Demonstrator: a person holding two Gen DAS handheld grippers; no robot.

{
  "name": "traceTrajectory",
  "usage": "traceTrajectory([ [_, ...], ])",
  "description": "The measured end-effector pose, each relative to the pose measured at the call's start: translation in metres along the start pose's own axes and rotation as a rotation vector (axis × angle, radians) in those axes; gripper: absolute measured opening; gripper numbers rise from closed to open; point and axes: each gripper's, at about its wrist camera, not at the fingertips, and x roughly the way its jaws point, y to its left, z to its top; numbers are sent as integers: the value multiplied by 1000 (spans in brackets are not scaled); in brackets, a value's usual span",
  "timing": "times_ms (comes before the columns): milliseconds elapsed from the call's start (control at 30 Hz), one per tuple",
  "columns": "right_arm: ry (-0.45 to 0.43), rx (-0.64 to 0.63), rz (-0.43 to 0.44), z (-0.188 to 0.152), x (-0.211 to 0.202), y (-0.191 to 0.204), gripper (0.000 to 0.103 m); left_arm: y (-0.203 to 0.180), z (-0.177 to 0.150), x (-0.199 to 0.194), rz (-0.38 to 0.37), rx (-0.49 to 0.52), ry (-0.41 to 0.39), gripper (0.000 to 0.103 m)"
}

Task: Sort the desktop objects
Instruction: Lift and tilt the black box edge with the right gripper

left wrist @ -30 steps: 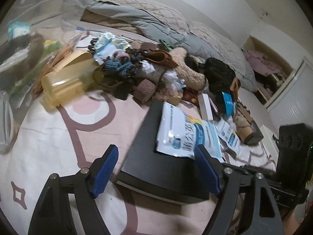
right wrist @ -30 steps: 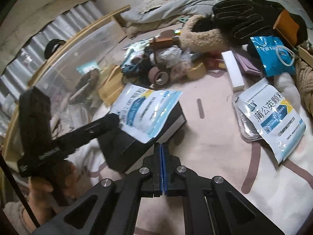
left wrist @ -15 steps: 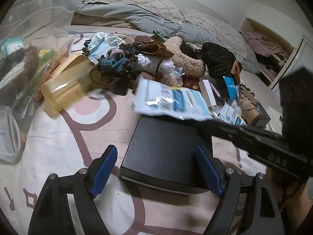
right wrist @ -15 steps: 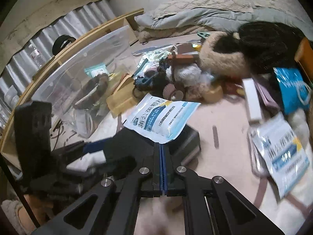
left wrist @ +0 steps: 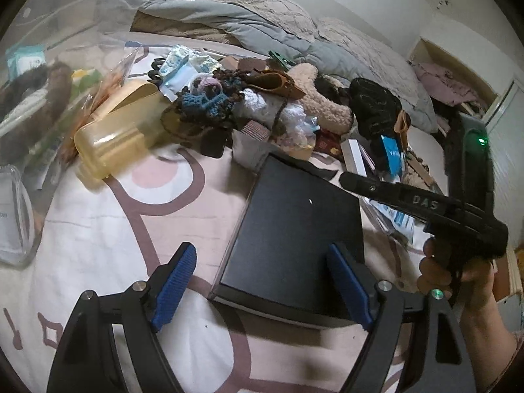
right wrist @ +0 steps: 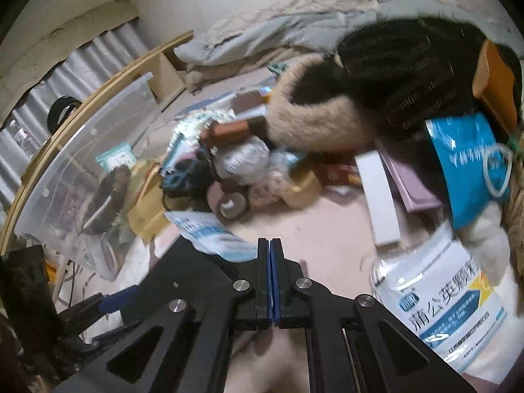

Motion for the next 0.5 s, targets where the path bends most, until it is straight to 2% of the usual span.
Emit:
traceTrajectory([
  [100,30,6,19,-5,3,0,7,-1,1,-6,73,46,-22,85],
  [167,38,-11,24,-8,1,3,7,3,1,-8,94,39,-30,88],
  [333,103,-33,66,-23,-3,11,7,11,1,-8,49,-15,-18,88],
  [500,202,-100,50,-54,-2,31,7,7,0,-14,41,-1,-28,88],
])
